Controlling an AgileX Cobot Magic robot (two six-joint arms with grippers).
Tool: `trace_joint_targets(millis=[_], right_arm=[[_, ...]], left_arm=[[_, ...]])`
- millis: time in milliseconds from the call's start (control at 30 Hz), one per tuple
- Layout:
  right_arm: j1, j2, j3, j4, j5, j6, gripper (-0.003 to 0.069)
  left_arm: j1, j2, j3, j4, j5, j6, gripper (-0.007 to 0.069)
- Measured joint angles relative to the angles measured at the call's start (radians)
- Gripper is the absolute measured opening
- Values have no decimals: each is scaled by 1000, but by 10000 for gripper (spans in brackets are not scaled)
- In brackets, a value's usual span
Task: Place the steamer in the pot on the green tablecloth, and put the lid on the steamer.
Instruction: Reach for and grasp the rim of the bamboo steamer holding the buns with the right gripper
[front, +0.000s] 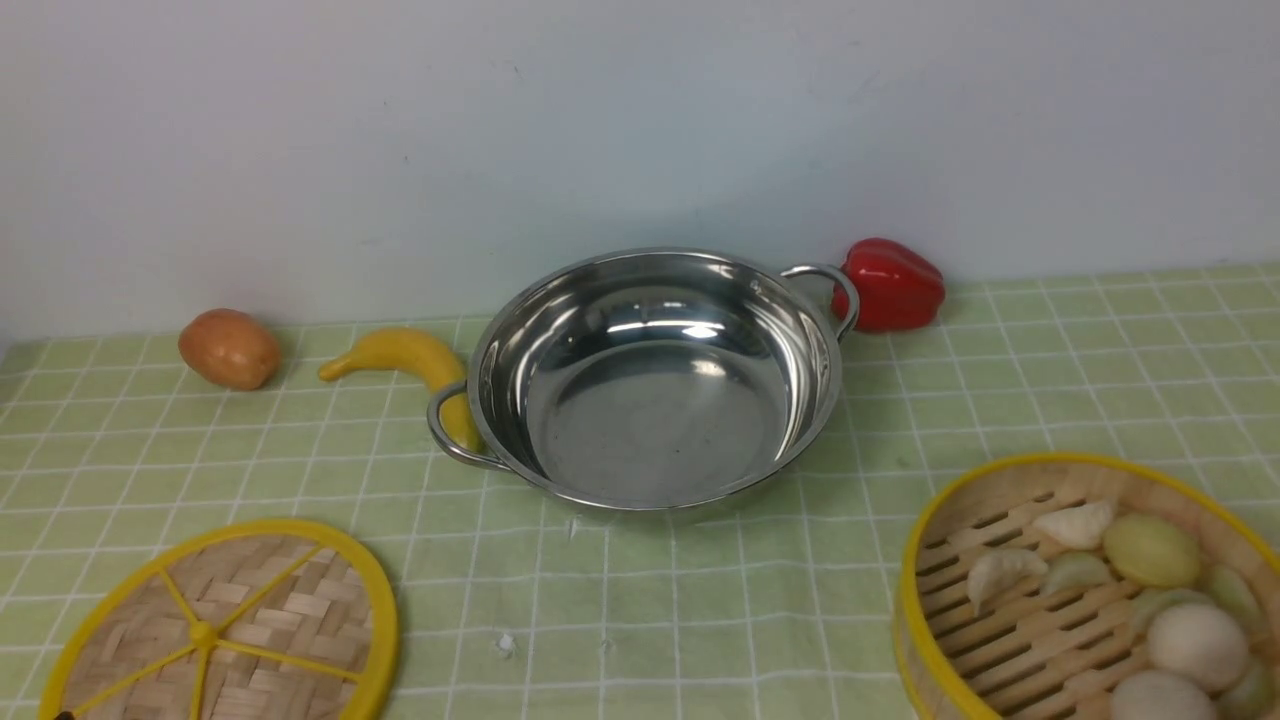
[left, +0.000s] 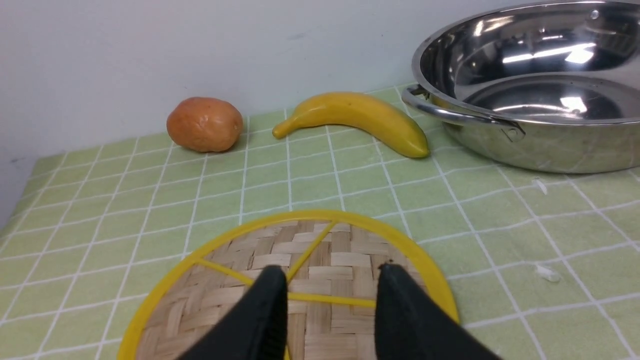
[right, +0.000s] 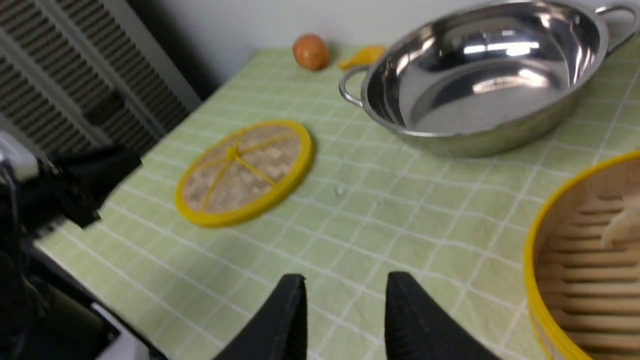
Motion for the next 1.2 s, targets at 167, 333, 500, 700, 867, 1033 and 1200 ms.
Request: trace_joint_targets(millis=[167, 333, 500, 700, 867, 1033, 1200], right_arm=[[0, 174, -27, -166, 52, -71, 240], [0, 433, -104, -337, 55, -148, 240], [0, 655, -201, -278, 55, -155, 240], [43, 898, -313, -268, 49, -160, 240], [181, 1043, -395, -349, 3, -136, 240], [289, 1179, -464, -440, -23, -73, 240], [350, 1286, -473, -521, -58, -16, 256]], left_arm=[[0, 0, 0, 0, 0, 0, 243], [0, 0, 0, 0, 0, 0, 243], [0, 0, 0, 0, 0, 0, 243], [0, 0, 0, 0, 0, 0, 243], [0, 0, 0, 0, 0, 0, 243], [0, 0, 0, 0, 0, 0, 243], [0, 0, 0, 0, 0, 0, 243]])
